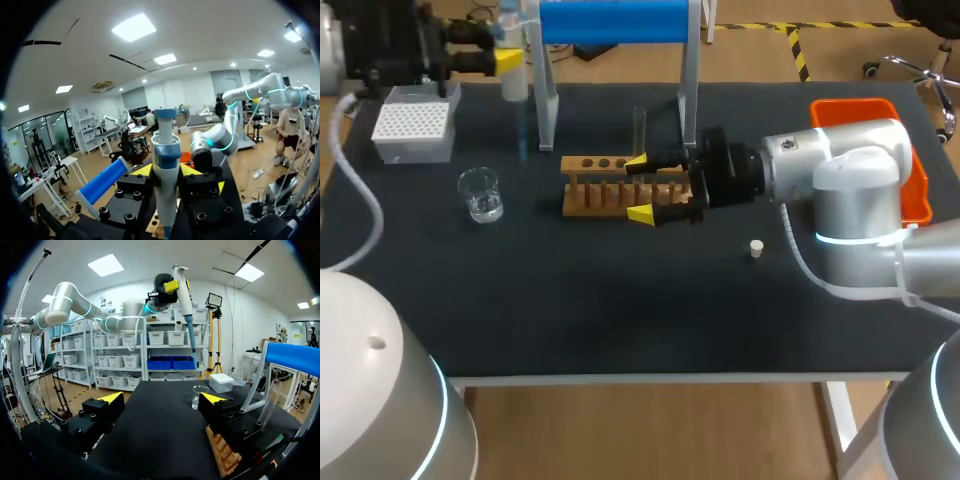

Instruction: Invert the test tube, pick up the pipette, mount the tip to pipette, aspirate from beaker and dispense into the tube, eject the tip, return the pipette, and cap with the stopper.

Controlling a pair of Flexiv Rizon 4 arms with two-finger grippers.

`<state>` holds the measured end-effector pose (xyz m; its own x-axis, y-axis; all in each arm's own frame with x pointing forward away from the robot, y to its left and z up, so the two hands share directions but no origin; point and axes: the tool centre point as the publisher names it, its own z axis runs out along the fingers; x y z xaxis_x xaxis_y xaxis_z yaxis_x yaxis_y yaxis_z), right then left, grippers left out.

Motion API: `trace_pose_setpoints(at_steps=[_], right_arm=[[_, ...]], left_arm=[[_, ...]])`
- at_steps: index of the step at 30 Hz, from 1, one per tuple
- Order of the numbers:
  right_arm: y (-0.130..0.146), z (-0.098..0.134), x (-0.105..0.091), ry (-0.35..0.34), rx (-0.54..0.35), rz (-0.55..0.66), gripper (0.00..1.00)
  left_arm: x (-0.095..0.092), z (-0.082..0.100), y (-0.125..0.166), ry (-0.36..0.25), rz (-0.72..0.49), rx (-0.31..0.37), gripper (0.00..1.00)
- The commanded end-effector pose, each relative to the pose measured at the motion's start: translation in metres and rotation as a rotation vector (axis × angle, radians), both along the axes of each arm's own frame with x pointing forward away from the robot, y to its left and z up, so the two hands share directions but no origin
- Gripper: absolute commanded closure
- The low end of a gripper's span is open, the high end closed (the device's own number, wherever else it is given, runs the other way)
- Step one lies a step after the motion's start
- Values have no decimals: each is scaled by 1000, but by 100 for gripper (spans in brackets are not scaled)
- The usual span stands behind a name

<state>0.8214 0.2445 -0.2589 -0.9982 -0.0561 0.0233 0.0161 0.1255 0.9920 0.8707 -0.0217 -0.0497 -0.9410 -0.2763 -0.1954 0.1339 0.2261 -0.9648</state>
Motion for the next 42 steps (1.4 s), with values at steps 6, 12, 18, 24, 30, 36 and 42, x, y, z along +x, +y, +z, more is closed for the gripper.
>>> trace_pose_setpoints(at_steps=[6,12,18,24,30,36,42], right_arm=[[-1,0,0,0,0,1,0],[-1,0,0,0,0,1,0],[-1,0,0,0,0,1,0],[-1,0,0,0,0,1,0],[-1,0,0,0,0,1,0],[-1,0,0,0,0,1,0],[-1,0,0,0,0,1,0]], left_arm=[[16,-22,69,21,-35,-4,100],[29,-40,87,38,-37,-19,100],[40,-51,96,45,-38,-32,100],[49,-56,98,56,-43,-35,100],[50,-55,98,60,-41,-34,100],[50,-55,98,60,-41,-34,100],[50,-55,98,60,-41,-34,100]])
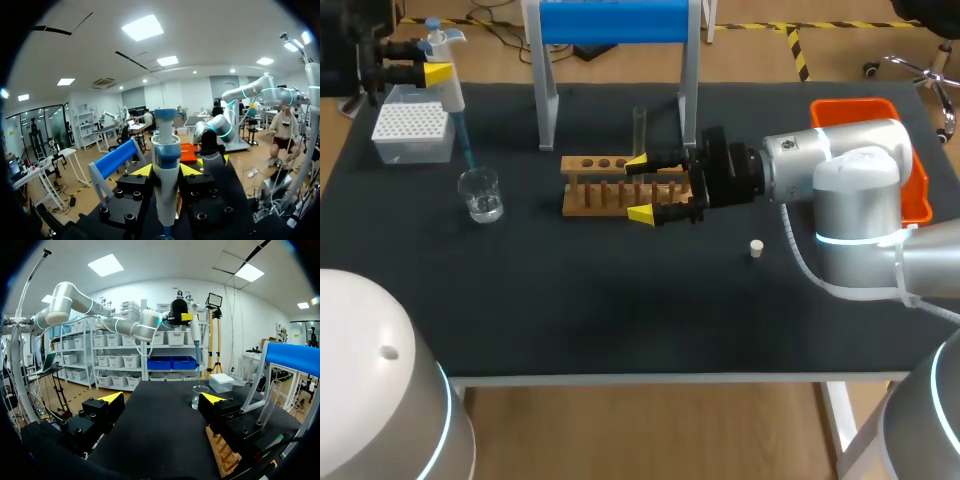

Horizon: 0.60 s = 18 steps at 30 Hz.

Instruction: Invert the test tube, pick up the pipette, mount the tip to pipette, aspirate from beaker and dispense into the tube, eject the tip, return the pipette, and cap with the stopper.

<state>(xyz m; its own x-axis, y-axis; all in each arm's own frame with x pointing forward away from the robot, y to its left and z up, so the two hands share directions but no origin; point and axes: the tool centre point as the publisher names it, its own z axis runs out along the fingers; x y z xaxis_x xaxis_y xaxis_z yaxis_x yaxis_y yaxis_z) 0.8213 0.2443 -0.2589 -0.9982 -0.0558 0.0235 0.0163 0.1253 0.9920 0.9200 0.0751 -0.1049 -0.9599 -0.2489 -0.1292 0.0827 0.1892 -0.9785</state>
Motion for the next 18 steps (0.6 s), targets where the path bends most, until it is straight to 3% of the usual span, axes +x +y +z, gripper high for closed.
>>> trace_pose_setpoints(at_steps=[1,8,18], right_arm=[[-1,0,0,0,0,1,0],[-1,0,0,0,0,1,0],[34,34,-29,-42,-73,-107,0]], left_arm=[[1,0,2,0,-7,0,100],[1,0,2,0,-7,0,100],[1,0,2,0,-7,0,100]])
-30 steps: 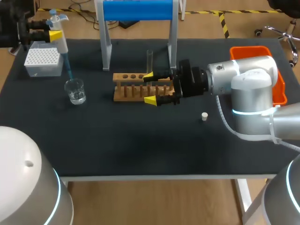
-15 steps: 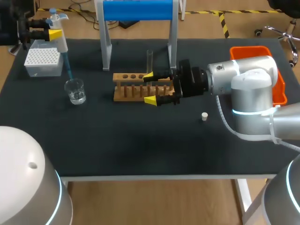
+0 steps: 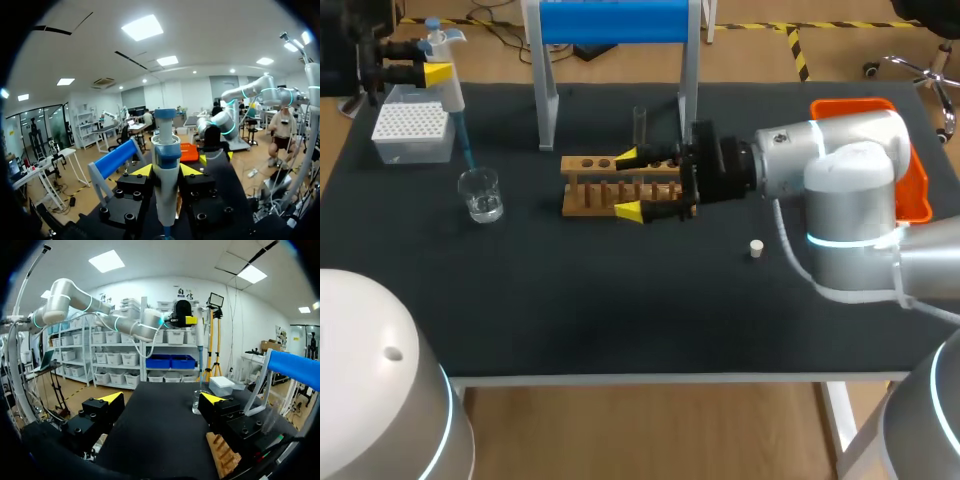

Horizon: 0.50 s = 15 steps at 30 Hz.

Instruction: Invert the test tube, pick up the pipette, mount the tip to pipette, aspirate from beaker and dispense into the tube, eject the tip, return the pipette, and cap with the stopper.

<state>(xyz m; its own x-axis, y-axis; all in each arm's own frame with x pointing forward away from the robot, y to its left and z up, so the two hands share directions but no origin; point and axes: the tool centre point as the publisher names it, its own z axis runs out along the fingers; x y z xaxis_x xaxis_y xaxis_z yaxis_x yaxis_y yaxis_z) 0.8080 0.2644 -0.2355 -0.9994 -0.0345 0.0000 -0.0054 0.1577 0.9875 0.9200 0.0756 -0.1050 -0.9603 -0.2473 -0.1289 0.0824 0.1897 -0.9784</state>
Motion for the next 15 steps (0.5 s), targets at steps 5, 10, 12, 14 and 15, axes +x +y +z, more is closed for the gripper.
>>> trace_pose_setpoints(at_steps=[5,10,12,14,15], right_arm=[[37,8,-29,-26,-79,-148,0],[61,-6,-33,-36,-122,-212,0],[69,-14,-31,-62,-146,-243,0],[78,-23,-29,-58,-171,-271,0],[81,-26,-28,-63,-179,-278,0]], left_arm=[[1,0,1,0,-5,-1,100],[1,0,1,0,-5,-1,100],[1,0,1,0,-5,-1,100],[1,0,1,0,-5,-1,100],[1,0,1,0,-5,-1,100]])
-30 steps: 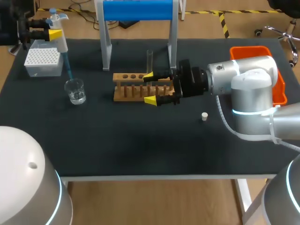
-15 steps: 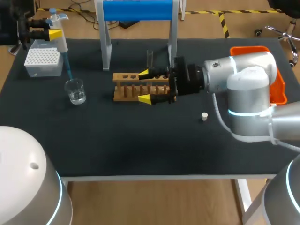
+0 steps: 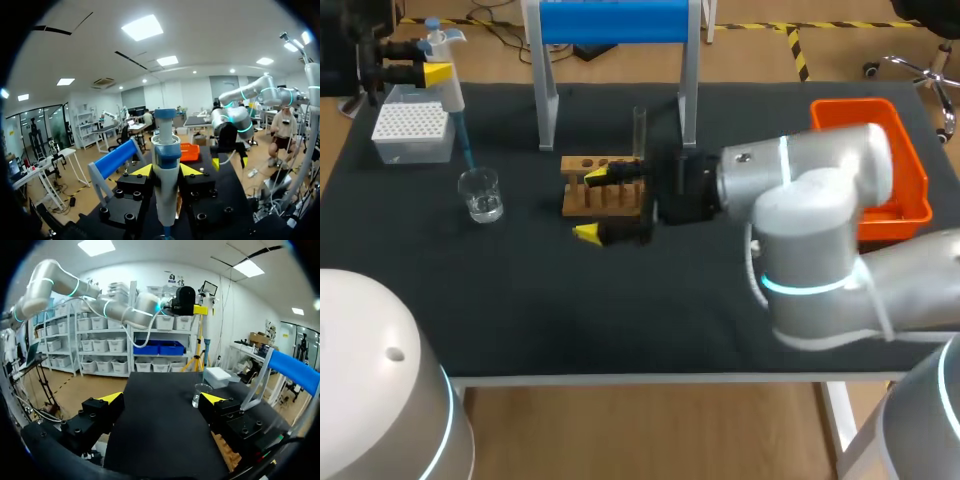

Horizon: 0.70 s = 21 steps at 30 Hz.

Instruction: Invert the test tube, pick up the pipette, mount the tip to pipette, aspirate from beaker and dispense into the tube, eject the tip, return the pipette, and cap with the stopper.

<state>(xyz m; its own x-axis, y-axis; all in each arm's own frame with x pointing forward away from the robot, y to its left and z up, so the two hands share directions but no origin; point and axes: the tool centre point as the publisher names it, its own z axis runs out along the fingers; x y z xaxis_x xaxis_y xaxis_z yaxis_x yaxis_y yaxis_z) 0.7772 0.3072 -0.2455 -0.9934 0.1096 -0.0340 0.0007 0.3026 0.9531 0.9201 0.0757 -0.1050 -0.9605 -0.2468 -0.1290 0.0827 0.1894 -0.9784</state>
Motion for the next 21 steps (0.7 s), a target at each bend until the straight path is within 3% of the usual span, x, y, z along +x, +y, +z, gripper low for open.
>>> trace_pose_setpoints(at_steps=[1,10,21], right_arm=[[42,-19,4,-36,-37,-138,0],[63,-46,17,-24,-63,-203,0],[67,-63,37,-45,-89,-273,0]], left_arm=[[1,0,1,0,-5,0,100],[1,0,1,0,-5,0,100],[1,0,1,0,-5,0,100]])
